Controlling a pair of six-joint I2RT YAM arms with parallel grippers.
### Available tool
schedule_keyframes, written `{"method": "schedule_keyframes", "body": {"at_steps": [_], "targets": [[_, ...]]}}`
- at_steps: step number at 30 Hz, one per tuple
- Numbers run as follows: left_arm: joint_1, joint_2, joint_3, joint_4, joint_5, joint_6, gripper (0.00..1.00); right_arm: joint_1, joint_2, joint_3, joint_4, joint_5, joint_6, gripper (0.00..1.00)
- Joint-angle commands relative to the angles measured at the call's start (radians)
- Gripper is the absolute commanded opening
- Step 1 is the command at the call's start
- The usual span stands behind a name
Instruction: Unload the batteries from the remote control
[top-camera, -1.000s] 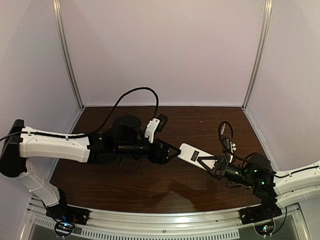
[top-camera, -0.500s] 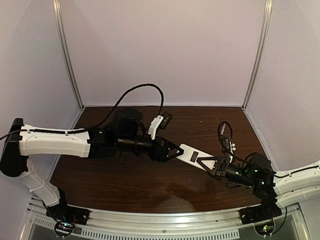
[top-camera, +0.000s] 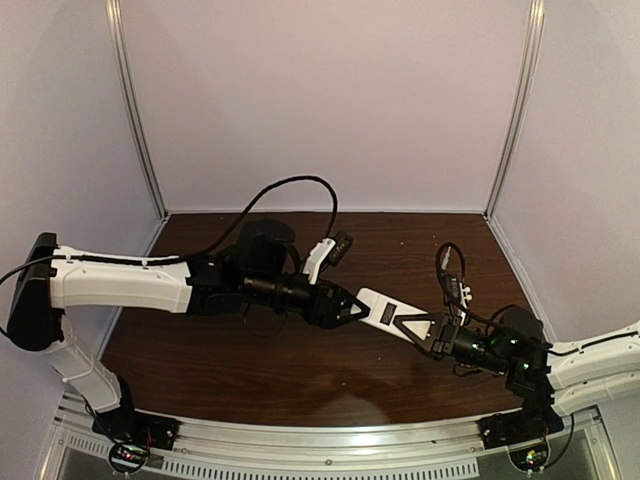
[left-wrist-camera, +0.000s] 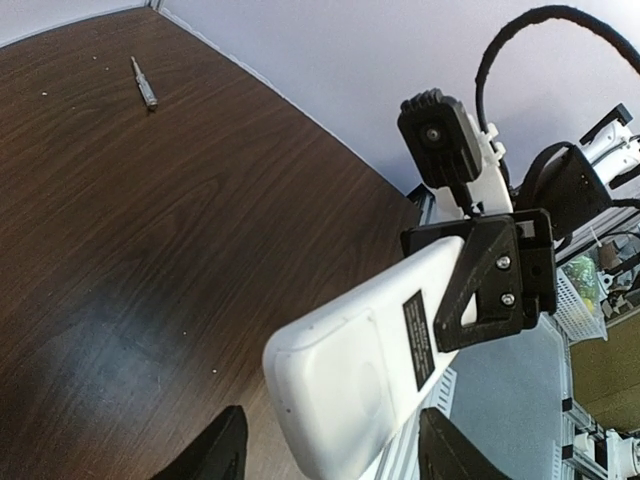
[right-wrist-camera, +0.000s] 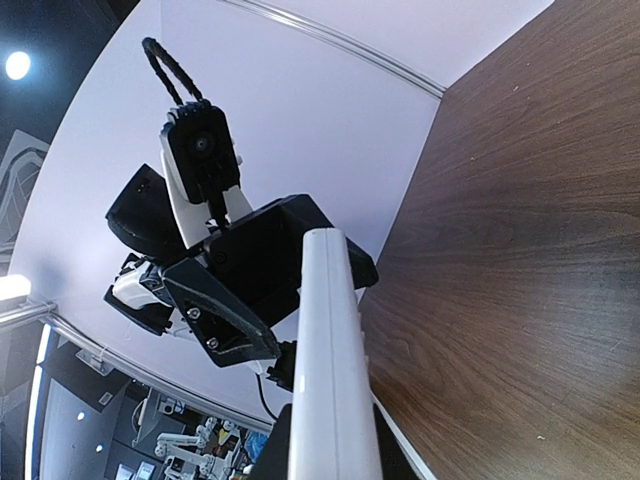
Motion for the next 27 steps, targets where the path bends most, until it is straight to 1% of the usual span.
{"method": "schedule_keyframes", "body": {"at_steps": [1, 10, 17, 20, 23, 25, 27], "targets": [[0.008, 0.021, 0.039, 0.014, 0.011, 0.013, 0.6, 0.002, -0.015, 0.009, 0.043, -0.022, -0.024, 0.0], [0.009, 0.041, 0.057, 0.028, 0.02, 0.012, 0.46, 0.003, -0.01, 0.009, 0.058, -0.033, -0.029, 0.0], [0.011, 0.061, 0.069, 0.032, 0.03, 0.01, 0.39, 0.003, -0.007, 0.01, 0.061, -0.035, -0.035, 0.0], [0.01, 0.069, 0.072, 0.03, 0.036, 0.01, 0.3, 0.003, -0.006, 0.01, 0.064, -0.04, -0.038, 0.0], [0.013, 0.07, 0.068, 0.03, 0.039, 0.006, 0.17, 0.003, -0.012, 0.01, 0.062, -0.039, -0.04, 0.0], [0.016, 0.067, 0.062, 0.028, 0.043, 0.004, 0.14, 0.004, -0.019, 0.01, 0.056, -0.039, -0.041, 0.0], [0.018, 0.063, 0.052, 0.031, 0.047, 0.002, 0.13, 0.002, -0.027, 0.009, 0.049, -0.037, -0.043, 0.0]]}}
